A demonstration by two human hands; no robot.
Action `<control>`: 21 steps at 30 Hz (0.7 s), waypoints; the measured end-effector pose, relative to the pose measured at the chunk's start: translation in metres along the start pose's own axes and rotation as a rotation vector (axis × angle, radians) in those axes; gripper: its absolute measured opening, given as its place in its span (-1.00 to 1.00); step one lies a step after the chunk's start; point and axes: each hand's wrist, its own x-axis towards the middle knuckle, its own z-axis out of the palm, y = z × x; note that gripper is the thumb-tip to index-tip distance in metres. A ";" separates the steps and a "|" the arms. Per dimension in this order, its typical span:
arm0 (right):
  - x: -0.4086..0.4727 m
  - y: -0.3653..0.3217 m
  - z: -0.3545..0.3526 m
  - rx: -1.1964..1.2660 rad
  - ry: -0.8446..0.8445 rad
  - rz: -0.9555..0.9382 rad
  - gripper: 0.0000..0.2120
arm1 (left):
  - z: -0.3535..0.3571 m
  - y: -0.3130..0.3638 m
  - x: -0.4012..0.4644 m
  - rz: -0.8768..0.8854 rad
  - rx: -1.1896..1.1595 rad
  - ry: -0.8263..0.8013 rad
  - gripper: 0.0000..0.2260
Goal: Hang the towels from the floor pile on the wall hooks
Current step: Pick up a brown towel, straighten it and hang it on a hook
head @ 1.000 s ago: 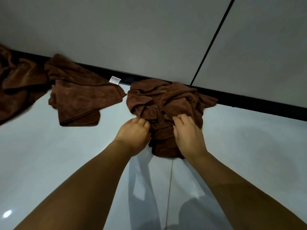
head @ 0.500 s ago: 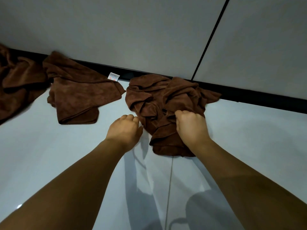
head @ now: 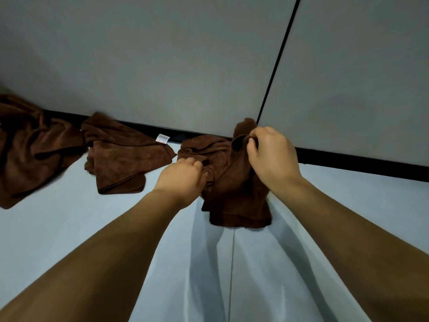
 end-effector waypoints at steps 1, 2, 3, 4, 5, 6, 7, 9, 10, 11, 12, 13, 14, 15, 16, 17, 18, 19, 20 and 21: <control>0.004 -0.005 -0.011 0.010 0.027 -0.008 -0.79 | -0.009 0.002 -0.001 0.015 0.000 0.018 -0.67; 0.009 -0.009 -0.021 0.020 0.064 -0.012 -0.81 | -0.018 0.004 -0.001 0.027 -0.002 0.034 -0.67; 0.013 -0.012 -0.030 0.030 0.101 0.000 -0.82 | -0.026 0.006 -0.001 0.031 -0.009 0.053 -0.67; 0.018 -0.014 -0.041 0.041 0.135 0.016 -0.83 | -0.036 0.009 -0.001 0.034 -0.020 0.084 -0.68; 0.023 -0.017 -0.050 0.057 0.152 0.032 -0.83 | -0.044 0.012 0.000 0.037 -0.035 0.117 -0.68; 0.027 -0.020 -0.061 0.069 0.164 0.041 -0.83 | -0.054 0.014 0.000 0.044 -0.052 0.153 -0.67; 0.031 -0.023 -0.070 0.075 0.171 0.041 -0.82 | -0.062 0.017 0.000 0.055 -0.067 0.184 -0.67; 0.037 -0.029 -0.088 0.073 0.215 0.028 -0.81 | -0.076 0.022 0.000 0.076 -0.113 0.239 -0.64; 0.041 -0.031 -0.096 0.072 0.245 0.026 -0.81 | -0.081 0.024 -0.001 0.084 -0.146 0.262 -0.63; 0.044 -0.035 -0.104 0.078 0.282 0.030 -0.81 | -0.087 0.026 -0.002 0.092 -0.185 0.286 -0.62; 0.048 -0.038 -0.112 0.098 0.318 0.038 -0.81 | -0.091 0.027 -0.003 0.099 -0.226 0.303 -0.61; 0.051 -0.040 -0.118 0.123 0.352 0.045 -0.82 | -0.096 0.029 -0.004 0.101 -0.267 0.319 -0.60; 0.055 -0.042 -0.123 0.145 0.376 0.050 -0.83 | -0.100 0.030 -0.005 0.099 -0.303 0.334 -0.60; 0.057 -0.044 -0.126 0.162 0.390 0.054 -0.84 | -0.104 0.032 -0.006 0.096 -0.327 0.345 -0.60; 0.060 -0.046 -0.128 0.183 0.396 0.058 -0.85 | -0.107 0.032 -0.006 0.093 -0.338 0.354 -0.60; 0.062 -0.048 -0.129 0.213 0.399 0.059 -0.86 | -0.109 0.033 -0.006 0.089 -0.345 0.361 -0.61; 0.063 -0.050 -0.130 0.249 0.400 0.060 -0.87 | -0.111 0.033 -0.005 0.082 -0.356 0.370 -0.63; 0.064 -0.052 -0.131 0.275 0.397 0.057 -0.87 | -0.113 0.033 -0.004 0.072 -0.377 0.381 -0.64; 0.063 -0.054 -0.131 0.282 0.390 0.046 -0.87 | -0.114 0.033 -0.003 0.058 -0.404 0.392 -0.65; 0.062 -0.056 -0.132 0.275 0.379 0.024 -0.86 | -0.115 0.032 -0.003 0.043 -0.434 0.403 -0.67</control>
